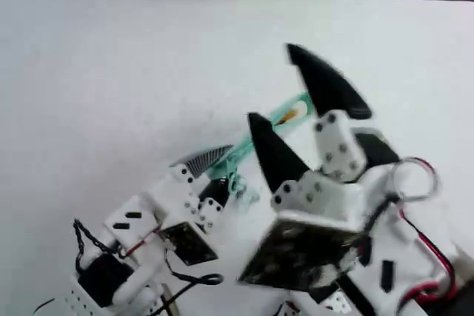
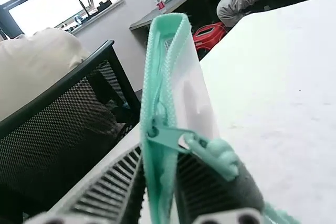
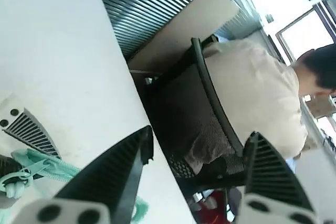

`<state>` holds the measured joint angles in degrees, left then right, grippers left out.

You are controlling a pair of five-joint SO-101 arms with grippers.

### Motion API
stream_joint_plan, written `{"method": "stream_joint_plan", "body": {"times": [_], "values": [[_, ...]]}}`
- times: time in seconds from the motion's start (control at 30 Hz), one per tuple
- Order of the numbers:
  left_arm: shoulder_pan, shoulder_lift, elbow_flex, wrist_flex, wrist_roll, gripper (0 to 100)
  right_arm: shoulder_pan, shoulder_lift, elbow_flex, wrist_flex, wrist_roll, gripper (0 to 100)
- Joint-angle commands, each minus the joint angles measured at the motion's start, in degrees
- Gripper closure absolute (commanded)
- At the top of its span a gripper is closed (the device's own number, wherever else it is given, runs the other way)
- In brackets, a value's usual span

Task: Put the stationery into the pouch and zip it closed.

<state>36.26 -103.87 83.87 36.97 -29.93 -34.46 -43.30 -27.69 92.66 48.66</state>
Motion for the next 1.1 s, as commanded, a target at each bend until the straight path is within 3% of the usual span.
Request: {"method": "stream_joint_plan", "body": {"times": [0.0, 0.13, 0.23, 0.33, 0.57, 0.73, 0.9, 1.07], "values": [[-0.5, -0.7, -1.0, -2.2, 1.8, 98, 6.5, -0.2, -1.4, -1.1, -7.0, 78.4], [-3.0, -0.6, -3.8, -4.4, 4.2, 98, 18.2, 0.5, -0.1, 0.3, -15.7, 87.8], [-6.4, -0.5, -5.7, -6.3, 9.9, 98, 24.5, 1.4, 3.7, 1.0, -22.3, 86.1], [-7.5, -0.4, -6.4, -6.9, 13.1, 98, 25.8, 1.8, 6.8, 3.1, -25.0, 83.9], [-7.7, 0.0, -6.4, -7.0, 16.8, 98, 12.4, -0.6, 14.7, 5.4, -26.4, 83.4], [-9.5, 10.4, -6.5, -10.2, 21.5, 98, 0.2, -2.5, 22.9, 1.6, -30.2, 83.3], [-12.8, 21.8, -9.8, -13.2, 25.0, 98, -1.0, -2.4, 34.4, -6.8, -30.8, 83.3], [-12.6, 24.4, -9.4, -13.5, 26.5, 98, -1.2, -2.9, 43.9, -17.7, -30.9, 83.3]]}}
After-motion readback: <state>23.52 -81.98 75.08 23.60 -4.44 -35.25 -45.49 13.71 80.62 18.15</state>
